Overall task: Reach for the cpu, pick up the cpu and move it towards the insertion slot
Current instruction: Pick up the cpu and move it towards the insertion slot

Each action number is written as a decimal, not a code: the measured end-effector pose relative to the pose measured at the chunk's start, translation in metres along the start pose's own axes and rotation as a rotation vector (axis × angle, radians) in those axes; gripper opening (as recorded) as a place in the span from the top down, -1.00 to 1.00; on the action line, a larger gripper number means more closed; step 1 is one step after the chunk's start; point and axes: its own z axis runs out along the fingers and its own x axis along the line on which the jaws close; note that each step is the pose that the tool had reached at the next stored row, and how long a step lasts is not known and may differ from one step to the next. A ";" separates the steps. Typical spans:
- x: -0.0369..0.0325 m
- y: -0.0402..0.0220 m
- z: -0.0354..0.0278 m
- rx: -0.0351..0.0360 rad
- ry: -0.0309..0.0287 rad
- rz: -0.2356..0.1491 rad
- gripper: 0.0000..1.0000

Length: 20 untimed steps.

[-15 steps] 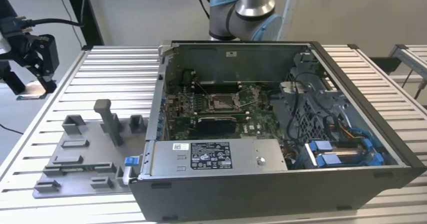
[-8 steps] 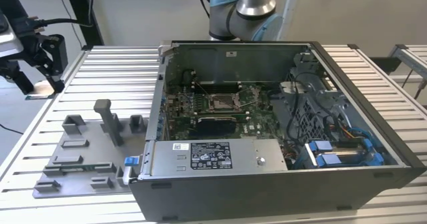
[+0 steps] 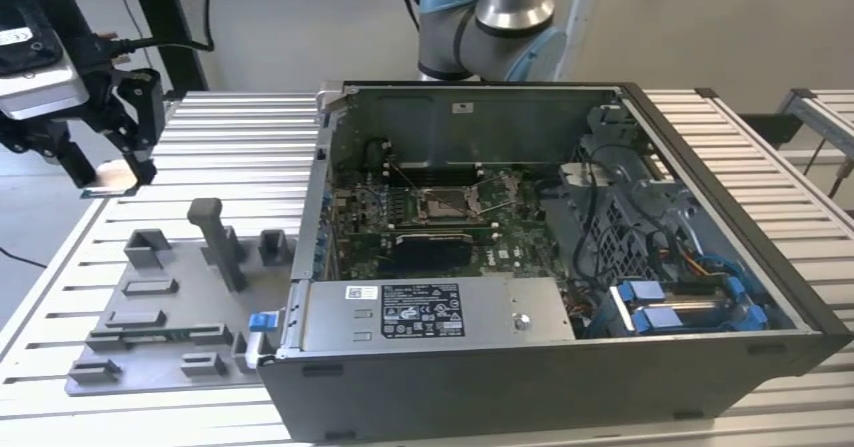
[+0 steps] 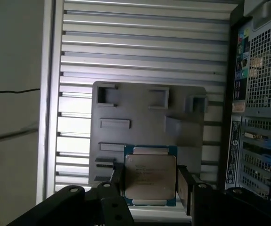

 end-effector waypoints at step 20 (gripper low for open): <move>-0.0508 -0.0022 0.0006 0.0001 0.0005 0.000 1.00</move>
